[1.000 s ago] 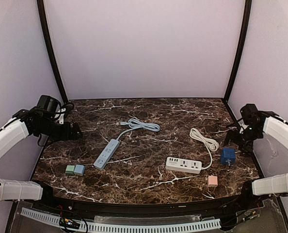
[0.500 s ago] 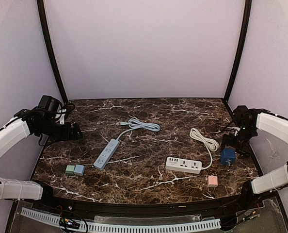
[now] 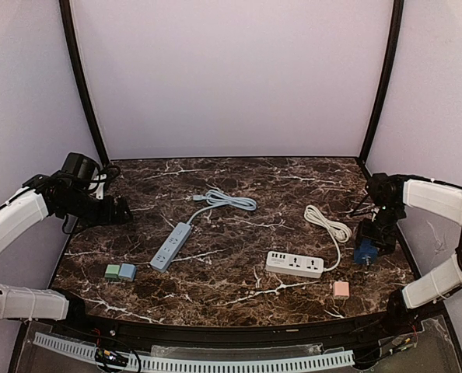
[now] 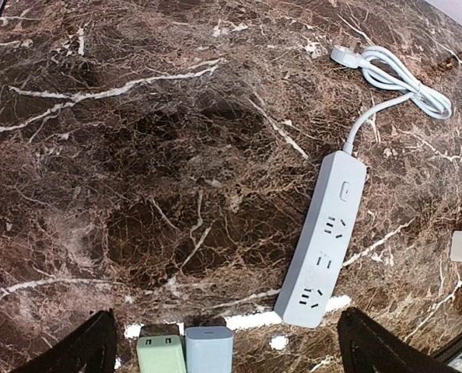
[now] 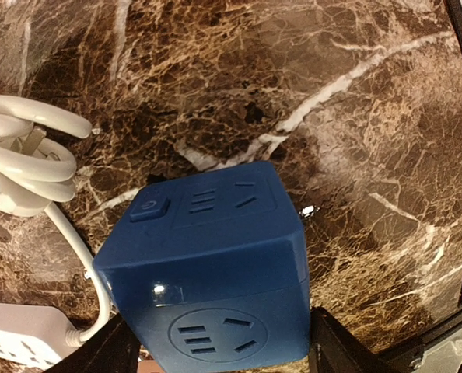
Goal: Insert the plug
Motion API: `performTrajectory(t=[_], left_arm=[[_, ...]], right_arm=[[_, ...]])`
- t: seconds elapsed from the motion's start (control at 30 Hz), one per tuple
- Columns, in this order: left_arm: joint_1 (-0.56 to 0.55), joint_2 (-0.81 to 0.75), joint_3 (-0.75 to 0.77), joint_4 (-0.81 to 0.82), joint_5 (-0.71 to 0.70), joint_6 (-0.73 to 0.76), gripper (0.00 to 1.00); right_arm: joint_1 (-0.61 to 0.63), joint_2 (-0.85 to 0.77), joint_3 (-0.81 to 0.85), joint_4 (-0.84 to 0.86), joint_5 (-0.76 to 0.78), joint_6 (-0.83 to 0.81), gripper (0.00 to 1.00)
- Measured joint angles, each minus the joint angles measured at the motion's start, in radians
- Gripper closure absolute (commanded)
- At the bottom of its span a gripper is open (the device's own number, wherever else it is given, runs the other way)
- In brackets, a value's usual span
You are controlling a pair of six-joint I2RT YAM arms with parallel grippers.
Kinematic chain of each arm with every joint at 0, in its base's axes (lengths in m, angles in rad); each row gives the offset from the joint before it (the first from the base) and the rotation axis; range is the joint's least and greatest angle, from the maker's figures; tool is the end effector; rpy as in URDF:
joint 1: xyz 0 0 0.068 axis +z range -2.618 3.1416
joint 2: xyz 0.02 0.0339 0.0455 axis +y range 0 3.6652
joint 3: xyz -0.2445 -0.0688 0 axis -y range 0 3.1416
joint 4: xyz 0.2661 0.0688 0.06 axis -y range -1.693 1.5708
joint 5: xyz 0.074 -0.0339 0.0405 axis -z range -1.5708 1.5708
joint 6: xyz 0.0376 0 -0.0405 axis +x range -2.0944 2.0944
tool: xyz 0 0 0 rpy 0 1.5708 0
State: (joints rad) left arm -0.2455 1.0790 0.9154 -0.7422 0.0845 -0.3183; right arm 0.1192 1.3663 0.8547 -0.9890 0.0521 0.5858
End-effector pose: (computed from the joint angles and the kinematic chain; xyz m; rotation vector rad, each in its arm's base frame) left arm 0.2375 -0.0628 0.2572 -0.0546 2.5039 -0.3422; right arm 0.2381 0.0265 0.1637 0.7096 2.9740 -0.0377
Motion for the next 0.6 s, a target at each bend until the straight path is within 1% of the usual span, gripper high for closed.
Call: performTrajectory(t=[0.07, 0.13, 0.17, 0.23, 0.27, 0.33, 0.47, 0.6], left_arm=[[0.000, 0.000, 0.000, 0.000, 0.000, 0.000, 0.00], [0.000, 0.000, 0.000, 0.000, -0.001, 0.000, 0.00], [0.000, 0.000, 0.000, 0.000, -0.001, 0.000, 0.00], [-0.001, 0.000, 0.000, 0.000, -0.003, 0.000, 0.00], [-0.001, 0.000, 0.000, 0.000, -0.004, 0.000, 0.00], [-0.001, 0.000, 0.000, 0.000, -0.004, 0.000, 0.00], [-0.001, 0.000, 0.000, 0.000, -0.005, 0.000, 0.00], [-0.001, 0.000, 0.000, 0.000, -0.006, 0.000, 0.00]], right_arm=[[0.001, 0.001, -0.002, 0.003, 0.002, 0.001, 0.34], [0.002, 0.001, -0.002, 0.002, 0.002, 0.002, 0.34], [0.004, 0.001, -0.002, 0.002, 0.002, 0.002, 0.32], [0.007, 0.002, -0.002, 0.002, 0.005, 0.003, 0.22], [0.009, 0.003, -0.003, 0.005, 0.006, 0.006, 0.19], [0.013, 0.009, -0.006, 0.010, 0.006, 0.008, 0.18], [0.018, 0.017, -0.012, 0.014, 0.009, 0.011, 0.20], [0.019, 0.017, -0.018, 0.021, 0.010, 0.014, 0.30]])
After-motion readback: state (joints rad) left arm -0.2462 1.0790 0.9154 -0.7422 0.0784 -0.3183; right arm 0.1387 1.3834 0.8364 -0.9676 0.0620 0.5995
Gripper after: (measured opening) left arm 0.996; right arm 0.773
